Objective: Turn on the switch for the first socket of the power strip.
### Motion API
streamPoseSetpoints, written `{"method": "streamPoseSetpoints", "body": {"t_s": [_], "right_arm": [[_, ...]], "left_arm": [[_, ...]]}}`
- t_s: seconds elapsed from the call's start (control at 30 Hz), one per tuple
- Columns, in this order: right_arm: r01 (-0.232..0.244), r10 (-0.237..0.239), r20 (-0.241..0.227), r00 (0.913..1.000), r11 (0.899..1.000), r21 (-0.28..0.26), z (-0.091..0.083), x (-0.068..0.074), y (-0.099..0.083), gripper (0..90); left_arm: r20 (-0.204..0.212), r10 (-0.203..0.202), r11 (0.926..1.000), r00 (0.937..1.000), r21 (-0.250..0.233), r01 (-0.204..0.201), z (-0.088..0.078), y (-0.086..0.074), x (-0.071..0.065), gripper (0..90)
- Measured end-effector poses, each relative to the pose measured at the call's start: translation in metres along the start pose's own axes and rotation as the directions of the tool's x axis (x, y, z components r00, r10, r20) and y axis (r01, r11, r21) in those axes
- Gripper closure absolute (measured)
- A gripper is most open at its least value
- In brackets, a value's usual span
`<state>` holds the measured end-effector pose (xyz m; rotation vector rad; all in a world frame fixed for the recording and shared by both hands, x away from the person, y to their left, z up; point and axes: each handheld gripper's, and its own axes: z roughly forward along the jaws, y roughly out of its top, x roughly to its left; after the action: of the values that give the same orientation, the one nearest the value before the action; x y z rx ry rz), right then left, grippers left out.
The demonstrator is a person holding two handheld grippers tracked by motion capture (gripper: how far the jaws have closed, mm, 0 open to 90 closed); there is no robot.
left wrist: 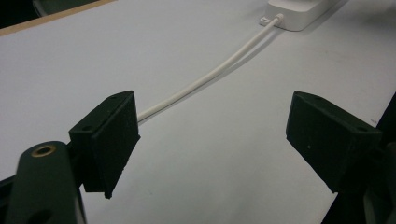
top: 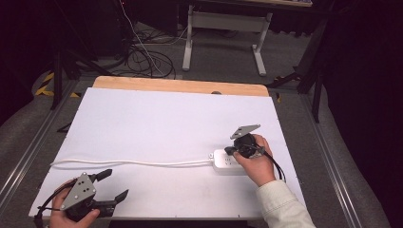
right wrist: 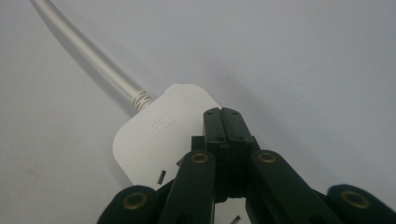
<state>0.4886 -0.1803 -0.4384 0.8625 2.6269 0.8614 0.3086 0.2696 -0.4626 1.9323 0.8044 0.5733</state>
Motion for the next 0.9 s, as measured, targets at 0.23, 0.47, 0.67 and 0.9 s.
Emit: {"method": "streamPoseSetpoints", "body": {"t_s": [0.23,0.47,0.67,0.9], "right_arm": [[-0.001,0.002,-0.008,1.0000,1.000,0.008,0.0029,-0.0010,-0.0004,90.0],[0.006,-0.006,-0.002,1.0000,1.000,0.016,0.0032,-0.0009,0.0002,90.0],[0.015,-0.015,0.011,0.9998,1.000,0.027,0.0043,0.0018,0.0007,90.0],[0.017,-0.018,0.011,0.9998,0.999,0.043,0.0051,0.0018,0.0020,90.0]], "left_arm": [[-0.001,-0.005,1.0000,1.0000,0.006,0.005,0.0002,-0.0001,-0.0006,17.7],[-0.008,0.000,1.0000,1.0000,0.004,0.000,0.0002,-0.0001,-0.0004,17.7],[-0.008,0.000,1.0000,1.0000,0.003,0.000,0.0001,-0.0001,-0.0005,17.7],[-0.007,0.001,1.0000,1.0000,0.002,-0.001,-0.0001,0.0001,-0.0008,17.7]]}}
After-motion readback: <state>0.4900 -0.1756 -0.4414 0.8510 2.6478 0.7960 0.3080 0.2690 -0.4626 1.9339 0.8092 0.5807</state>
